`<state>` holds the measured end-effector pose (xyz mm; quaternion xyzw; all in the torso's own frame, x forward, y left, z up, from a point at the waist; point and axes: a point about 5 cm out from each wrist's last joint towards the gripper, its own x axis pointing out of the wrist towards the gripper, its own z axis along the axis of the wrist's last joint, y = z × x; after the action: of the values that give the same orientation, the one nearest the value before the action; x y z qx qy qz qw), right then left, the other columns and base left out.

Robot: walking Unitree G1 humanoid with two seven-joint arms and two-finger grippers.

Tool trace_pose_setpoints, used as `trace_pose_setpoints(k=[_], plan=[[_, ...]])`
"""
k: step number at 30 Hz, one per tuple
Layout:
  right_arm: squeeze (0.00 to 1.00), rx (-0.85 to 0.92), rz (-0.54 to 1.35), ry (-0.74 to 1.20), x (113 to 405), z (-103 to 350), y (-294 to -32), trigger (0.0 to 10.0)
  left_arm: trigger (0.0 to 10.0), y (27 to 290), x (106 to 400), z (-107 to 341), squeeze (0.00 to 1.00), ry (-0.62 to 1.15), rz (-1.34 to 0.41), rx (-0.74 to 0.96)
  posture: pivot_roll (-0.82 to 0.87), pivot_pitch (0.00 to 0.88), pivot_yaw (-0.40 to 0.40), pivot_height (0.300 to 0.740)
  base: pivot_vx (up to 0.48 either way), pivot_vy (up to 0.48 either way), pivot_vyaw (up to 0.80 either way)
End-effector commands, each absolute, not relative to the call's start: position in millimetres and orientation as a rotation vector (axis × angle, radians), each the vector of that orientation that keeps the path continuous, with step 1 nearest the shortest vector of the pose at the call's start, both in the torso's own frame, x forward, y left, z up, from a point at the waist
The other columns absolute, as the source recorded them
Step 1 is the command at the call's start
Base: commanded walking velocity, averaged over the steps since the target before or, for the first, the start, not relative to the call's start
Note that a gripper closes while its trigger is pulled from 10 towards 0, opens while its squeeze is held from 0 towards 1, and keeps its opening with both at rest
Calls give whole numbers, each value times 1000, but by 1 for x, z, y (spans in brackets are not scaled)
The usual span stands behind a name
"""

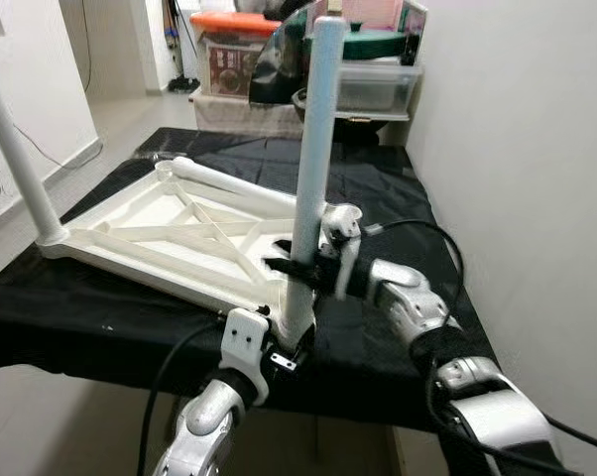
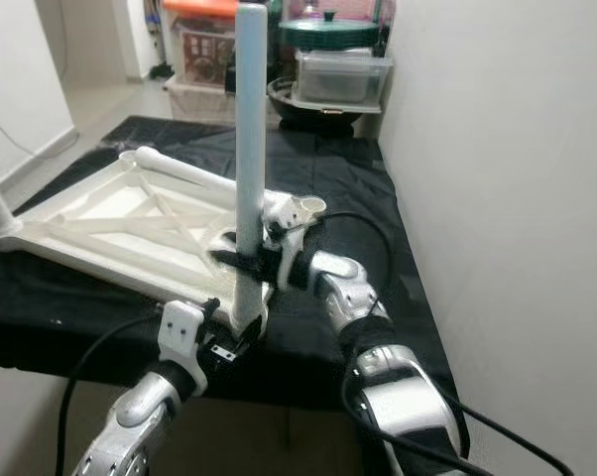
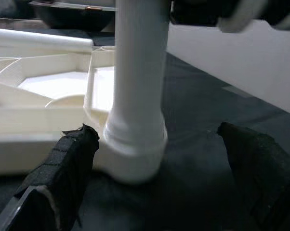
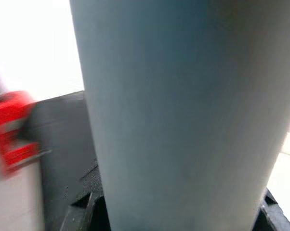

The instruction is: Building children table

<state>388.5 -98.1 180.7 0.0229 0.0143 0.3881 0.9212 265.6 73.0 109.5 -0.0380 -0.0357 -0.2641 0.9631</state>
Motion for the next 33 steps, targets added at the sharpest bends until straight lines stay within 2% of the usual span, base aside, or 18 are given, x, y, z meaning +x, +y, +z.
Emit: trace_pose_setpoints(k=[1,7,11,16,17,18,19,20,21,23,24,27,31,33], plan=[[0,58,539,139,396,166,-122,0,10000,74,265,107,0,-62,-535,-66,140,0,-76,740,0,0,0],[0,147,-264,227,395,145,-192,0,10000,74,265,107,0,-62,-536,-66,135,0,-71,740,0,0,0],[0,193,-500,244,385,133,-201,0,10000,74,266,107,0,-62,-536,-66,136,0,-71,740,0,0,0],[0,211,-518,247,384,129,-188,0,10000,74,266,107,0,-62,-536,-66,136,0,-72,740,0,0,0],[0,234,-460,232,386,130,-173,4784,10000,74,266,107,0,-62,-536,-66,135,0,-71,740,0,0,0],[0,251,-397,204,388,133,-162,10000,10000,74,266,107,0,-62,-536,-66,134,0,-69,740,0,0,0],[1000,255,-322,156,391,139,-150,10000,10000,74,266,107,0,-62,-536,-66,135,0,-71,740,0,0,0],[1000,255,-322,156,391,139,-150,10000,10000,74,266,107,0,-62,-536,-66,135,0,-71,740,0,0,0],[1000,273,-198,64,394,150,-136,10000,10000,74,266,107,0,-61,-536,-67,137,0,-73,740,0,0,0],[1000,277,-175,45,394,152,-133,10000,10000,74,266,107,0,-61,-536,-67,137,0,-73,740,0,0,0],[0,271,-96,-38,395,162,-133,10000,10000,74,266,107,0,-62,-535,-67,138,0,-74,740,0,0,0],[0,293,-48,-56,396,165,-135,10000,10000,74,266,107,0,-63,-535,-68,138,0,-73,740,0,0,0],[0,357,369,-26,397,171,-136,10000,10000,74,266,108,0,-63,-537,-67,136,0,-71,740,0,0,0],[0,356,515,-10,394,172,-134,10000,10000,74,266,108,0,-63,-537,-67,137,0,-71,740,0,0,0]])
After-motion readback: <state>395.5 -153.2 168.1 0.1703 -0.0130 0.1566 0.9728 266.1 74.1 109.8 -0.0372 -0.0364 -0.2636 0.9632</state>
